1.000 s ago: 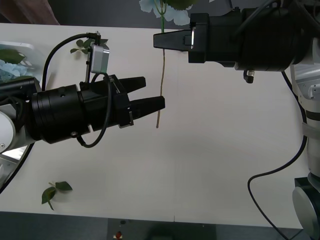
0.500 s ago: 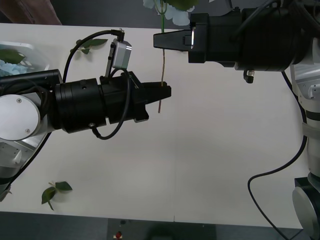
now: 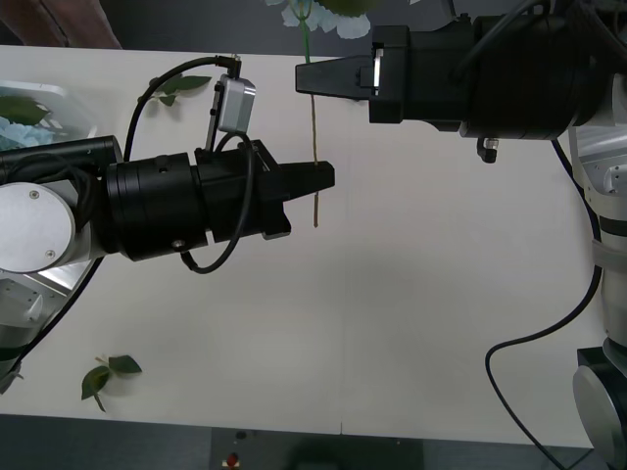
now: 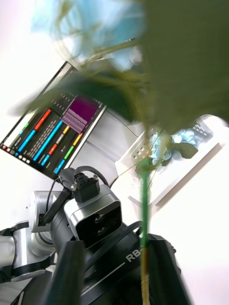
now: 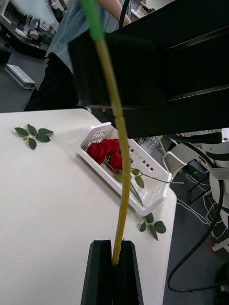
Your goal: Put the red flowers into the right box and the blue flowers into the left box
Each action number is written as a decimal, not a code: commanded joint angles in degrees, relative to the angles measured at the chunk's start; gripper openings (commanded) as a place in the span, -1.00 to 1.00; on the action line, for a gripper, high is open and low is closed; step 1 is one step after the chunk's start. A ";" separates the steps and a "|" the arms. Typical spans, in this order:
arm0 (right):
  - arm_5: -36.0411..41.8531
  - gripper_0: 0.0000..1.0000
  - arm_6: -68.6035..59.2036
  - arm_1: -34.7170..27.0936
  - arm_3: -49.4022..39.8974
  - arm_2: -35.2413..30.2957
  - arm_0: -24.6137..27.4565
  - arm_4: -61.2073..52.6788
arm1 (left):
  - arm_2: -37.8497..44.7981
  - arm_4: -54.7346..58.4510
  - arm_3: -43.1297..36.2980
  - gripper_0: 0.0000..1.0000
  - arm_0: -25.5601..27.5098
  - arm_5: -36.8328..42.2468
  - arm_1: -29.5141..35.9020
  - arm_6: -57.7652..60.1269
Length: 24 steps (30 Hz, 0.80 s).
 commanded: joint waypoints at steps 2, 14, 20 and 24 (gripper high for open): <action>-0.37 1.00 -1.50 0.48 -0.71 -0.08 -1.44 -0.46 | 1.29 1.41 -0.68 -1.00 -2.28 -0.31 3.17 0.93; -0.37 1.00 -1.50 0.48 -0.71 -0.08 -1.44 -0.46 | 17.81 14.50 -1.65 -1.00 7.91 5.49 18.99 0.31; -0.37 1.00 -1.50 0.48 -0.71 -0.08 -1.44 -0.46 | 33.28 20.04 -1.65 -1.00 20.31 11.47 26.64 -0.13; -0.37 1.00 -1.50 0.48 -0.71 -0.08 -1.44 -0.46 | 40.49 21.45 -1.48 -1.00 28.92 11.99 28.83 -0.13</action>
